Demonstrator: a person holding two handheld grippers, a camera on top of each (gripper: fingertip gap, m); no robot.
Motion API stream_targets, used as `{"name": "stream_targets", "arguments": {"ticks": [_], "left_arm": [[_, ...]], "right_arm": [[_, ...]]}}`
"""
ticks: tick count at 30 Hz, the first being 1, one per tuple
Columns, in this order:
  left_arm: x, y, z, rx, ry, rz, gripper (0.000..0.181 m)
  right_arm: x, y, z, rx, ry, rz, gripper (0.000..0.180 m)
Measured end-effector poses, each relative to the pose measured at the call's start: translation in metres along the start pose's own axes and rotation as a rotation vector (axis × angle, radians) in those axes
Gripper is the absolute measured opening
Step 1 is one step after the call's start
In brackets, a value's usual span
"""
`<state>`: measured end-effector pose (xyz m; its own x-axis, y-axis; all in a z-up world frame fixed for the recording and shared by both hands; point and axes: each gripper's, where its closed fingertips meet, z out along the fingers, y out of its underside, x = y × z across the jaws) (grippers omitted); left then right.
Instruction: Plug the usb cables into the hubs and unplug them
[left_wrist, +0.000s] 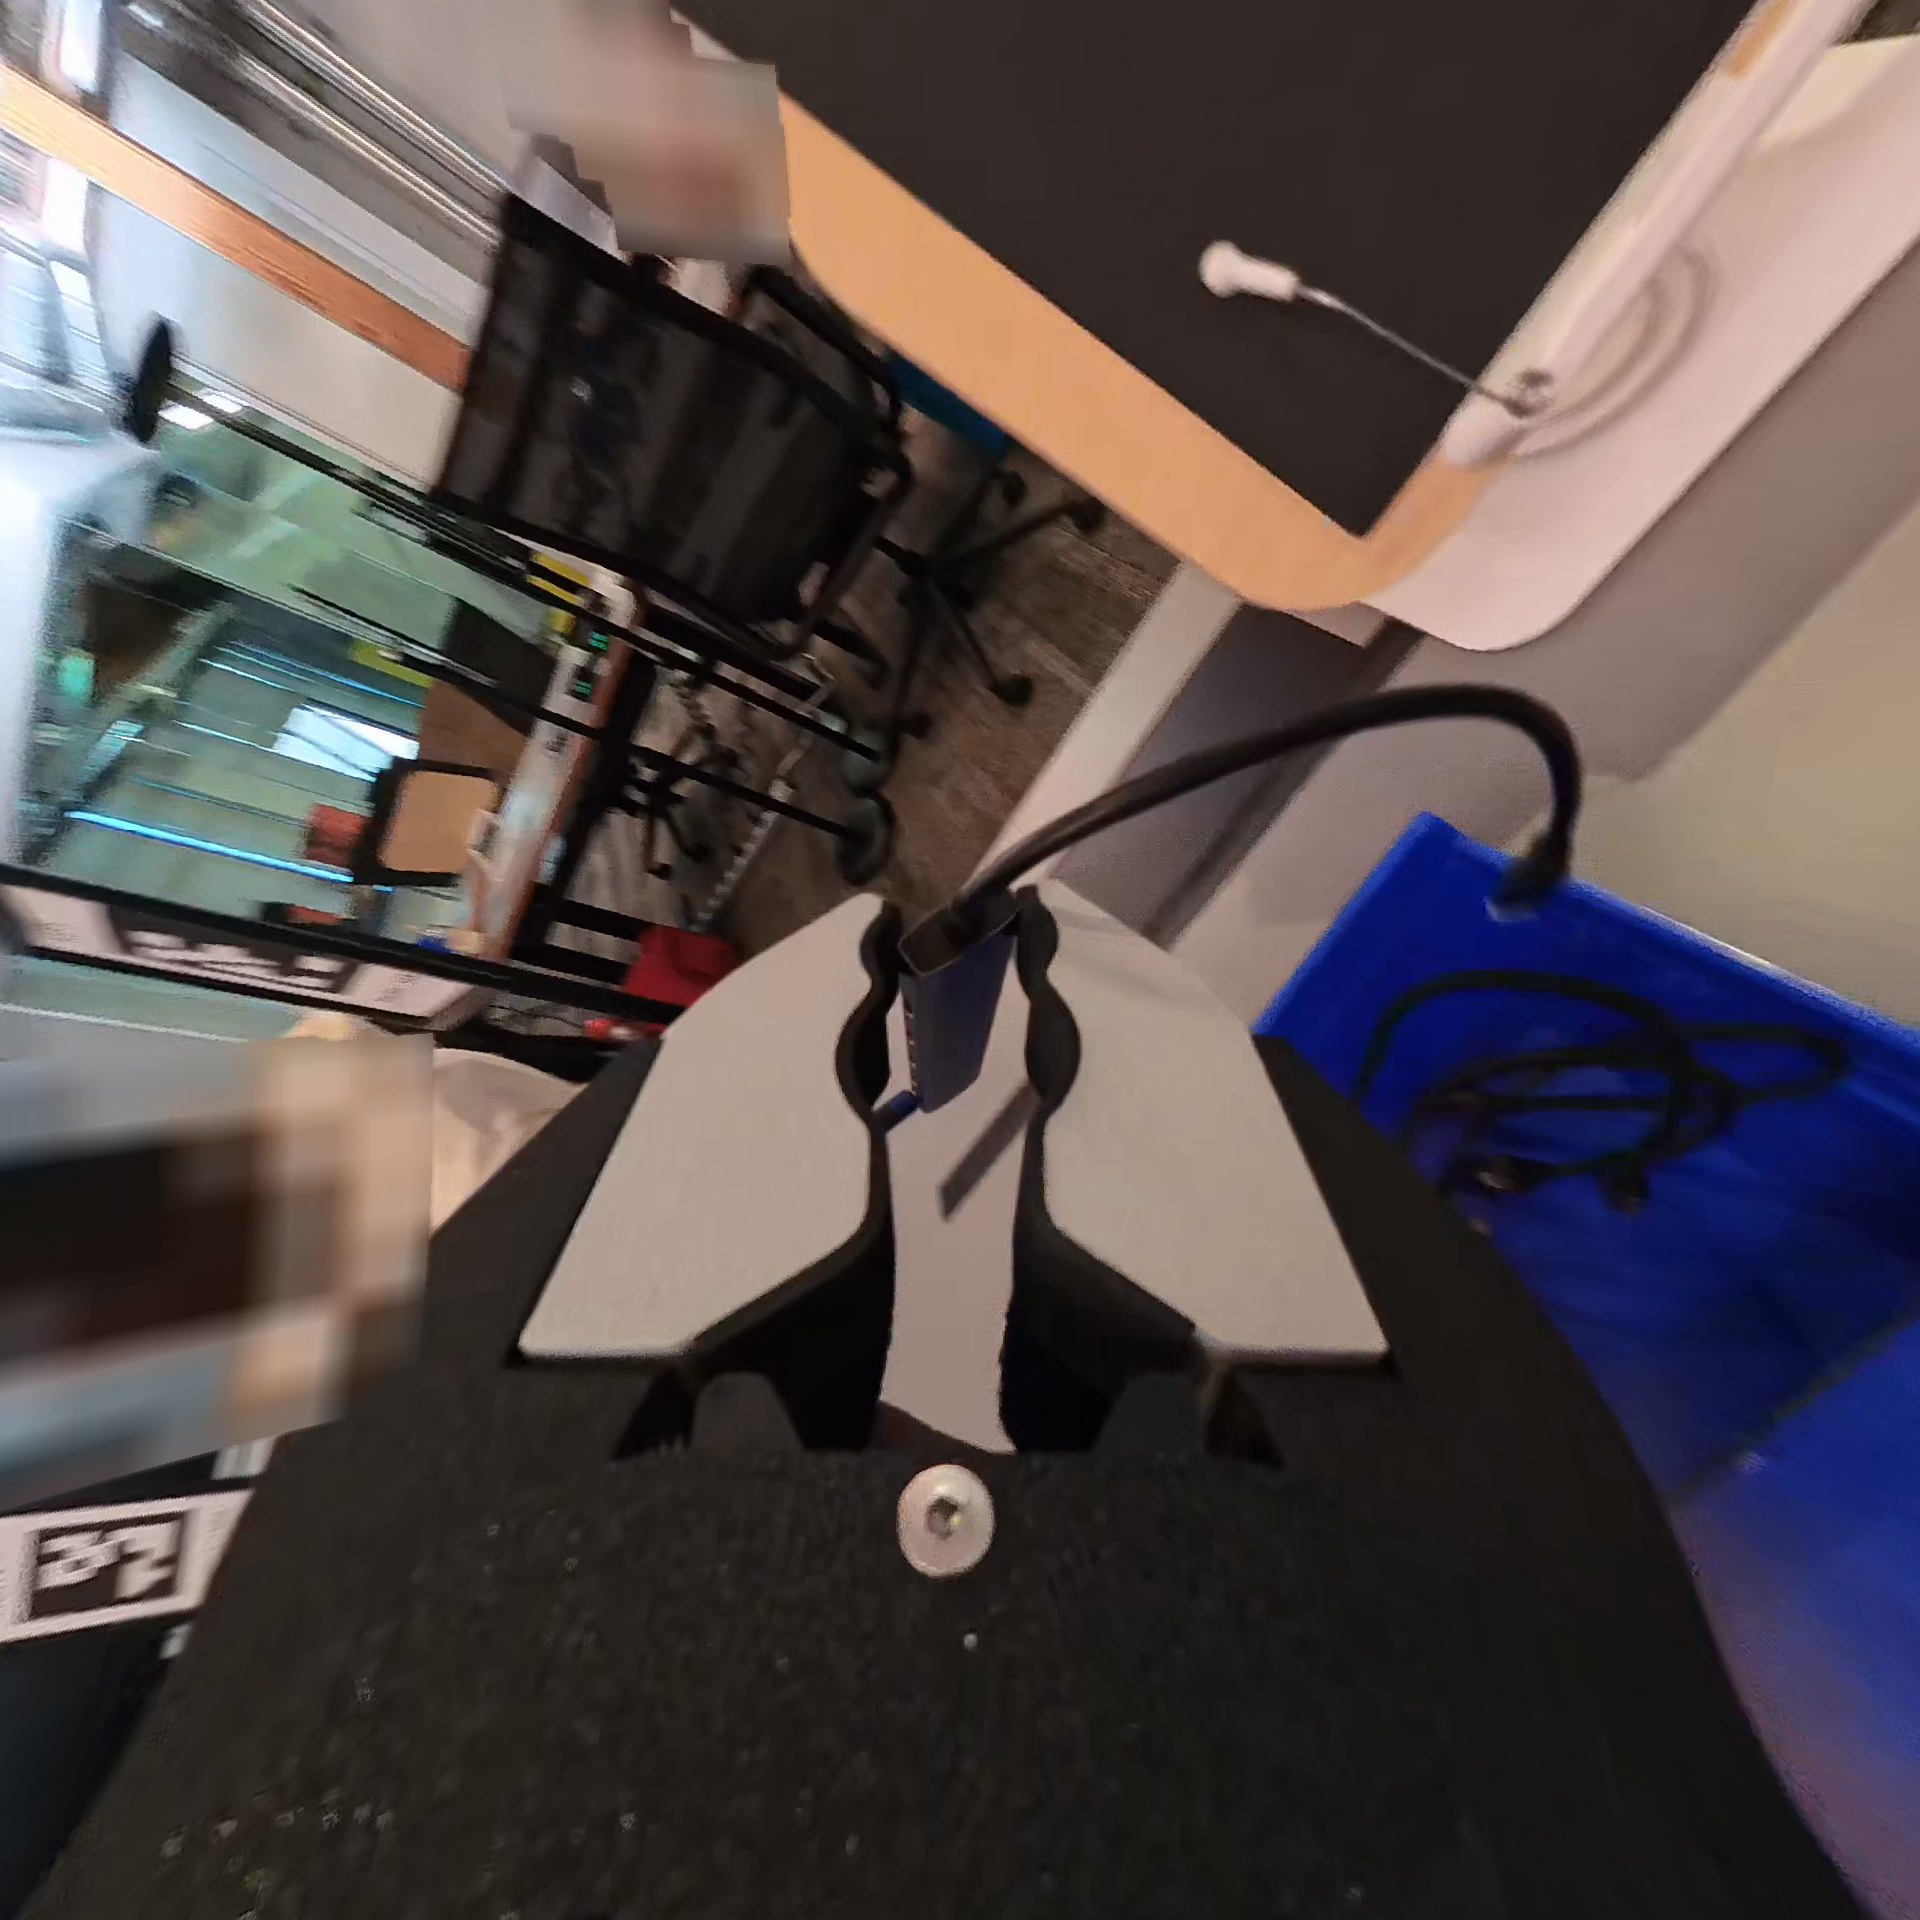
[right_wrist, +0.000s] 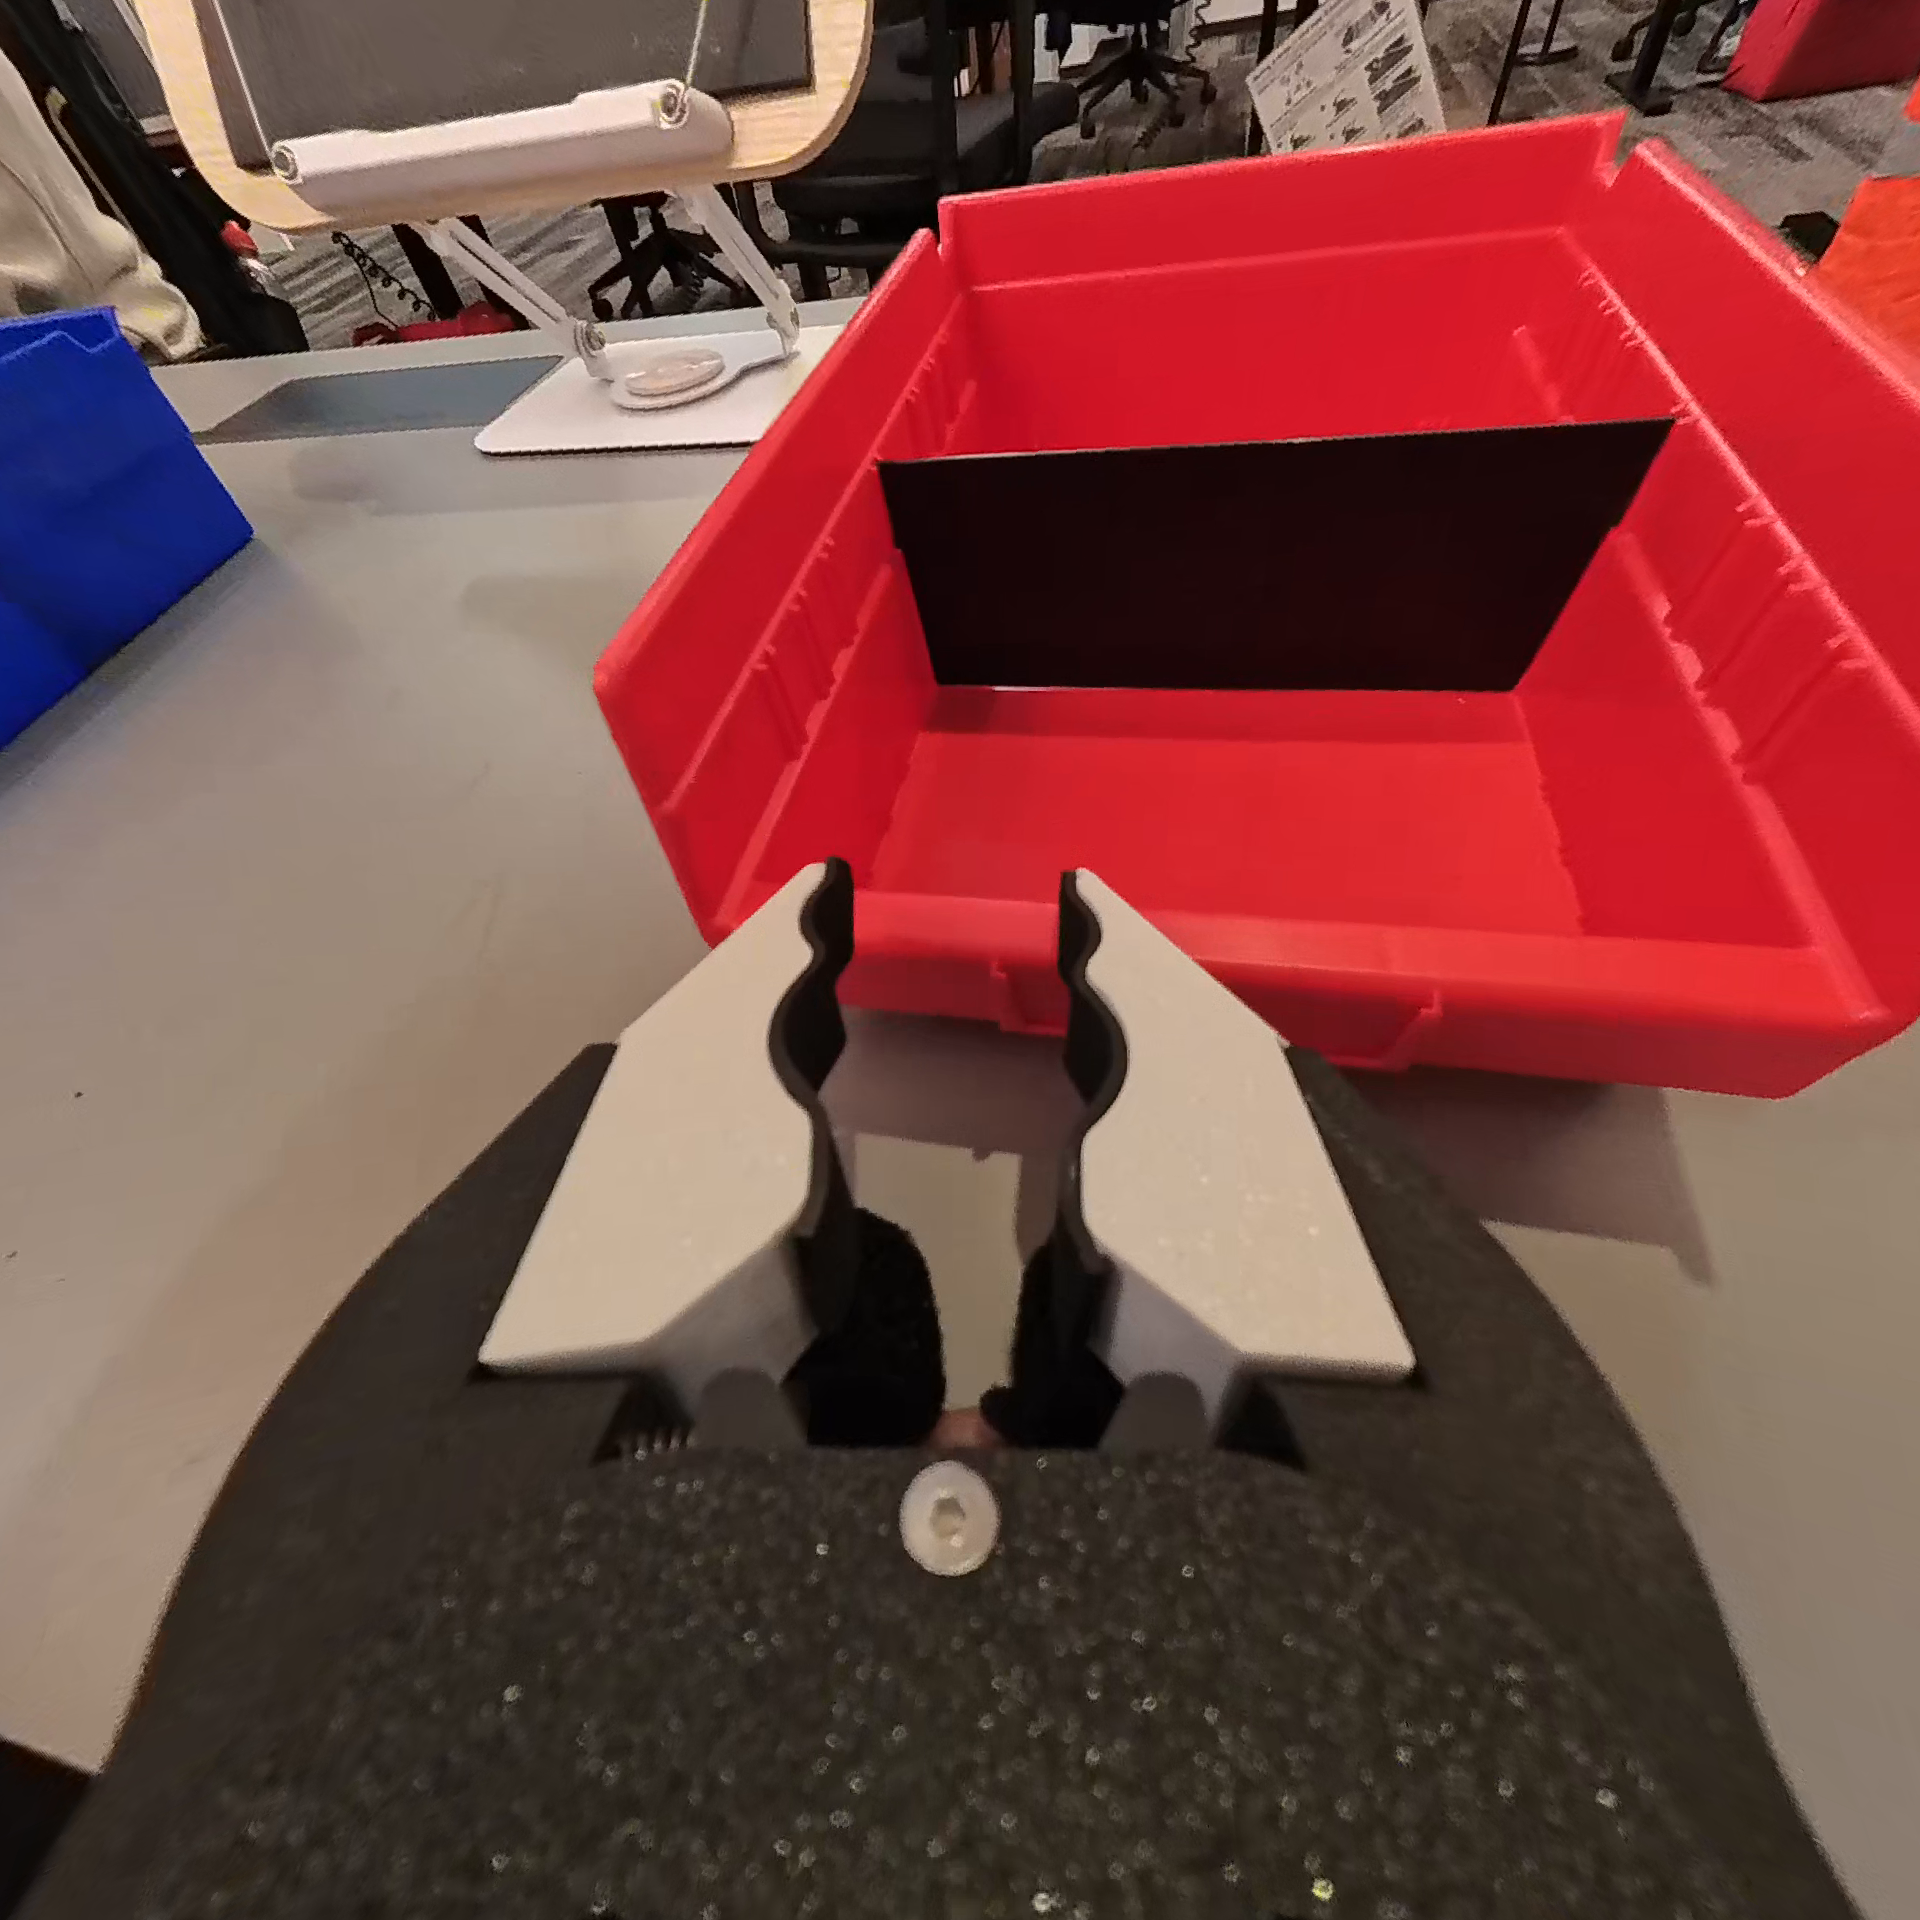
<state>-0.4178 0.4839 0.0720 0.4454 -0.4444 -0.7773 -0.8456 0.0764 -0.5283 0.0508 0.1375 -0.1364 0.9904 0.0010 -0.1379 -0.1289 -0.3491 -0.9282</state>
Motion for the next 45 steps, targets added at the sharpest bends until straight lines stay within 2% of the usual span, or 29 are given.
{"name": "stream_targets", "arguments": {"ticks": [5, 9, 12, 15, 20, 23, 25, 28, 34, 35, 40, 45], "left_arm": [[-0.021, -0.044, -0.041, 0.132, -0.143, 0.061, 0.021], [0.006, -0.083, -0.078, 0.242, -0.22, 0.207, 0.022], [0.044, -0.115, -0.106, 0.336, -0.284, 0.336, 0.021], [0.095, -0.143, -0.127, 0.419, -0.277, 0.404, 0.021], [0.186, -0.177, -0.154, 0.55, -0.154, 0.409, 0.021], [0.237, -0.193, -0.173, 0.63, -0.076, 0.41, 0.021], [0.266, -0.201, -0.183, 0.662, -0.013, 0.386, 0.021], [0.298, -0.209, -0.192, 0.687, 0.077, 0.323, 0.021], [0.332, -0.213, -0.204, 0.728, 0.167, 0.268, 0.021], [0.335, -0.213, -0.206, 0.734, 0.163, 0.267, 0.021], [0.34, -0.21, -0.206, 0.712, 0.156, 0.198, 0.021], [0.328, -0.184, -0.207, 0.617, 0.265, -0.009, 0.027]], "right_arm": [[-0.01, -0.013, -0.008, 0.051, -0.015, -0.019, 0.038], [-0.042, -0.042, -0.019, 0.131, -0.117, -0.013, 0.039], [-0.083, -0.068, -0.022, 0.154, -0.276, -0.043, 0.038], [-0.115, -0.093, -0.018, 0.177, -0.359, -0.158, 0.039], [-0.157, -0.125, 0.006, 0.229, -0.396, -0.426, 0.041], [-0.187, -0.125, 0.021, 0.244, -0.496, -0.502, 0.041], [-0.209, -0.117, 0.027, 0.258, -0.584, -0.537, 0.048], [-0.228, -0.104, 0.032, 0.329, -0.59, -0.652, 0.046], [-0.243, -0.088, 0.023, 0.447, -0.619, -0.744, 0.023], [-0.245, -0.086, 0.021, 0.453, -0.637, -0.754, 0.014], [-0.244, -0.077, 0.022, 0.486, -0.611, -0.819, 0.009], [-0.219, -0.074, 0.032, 0.453, -0.603, -0.692, 0.009]]}}
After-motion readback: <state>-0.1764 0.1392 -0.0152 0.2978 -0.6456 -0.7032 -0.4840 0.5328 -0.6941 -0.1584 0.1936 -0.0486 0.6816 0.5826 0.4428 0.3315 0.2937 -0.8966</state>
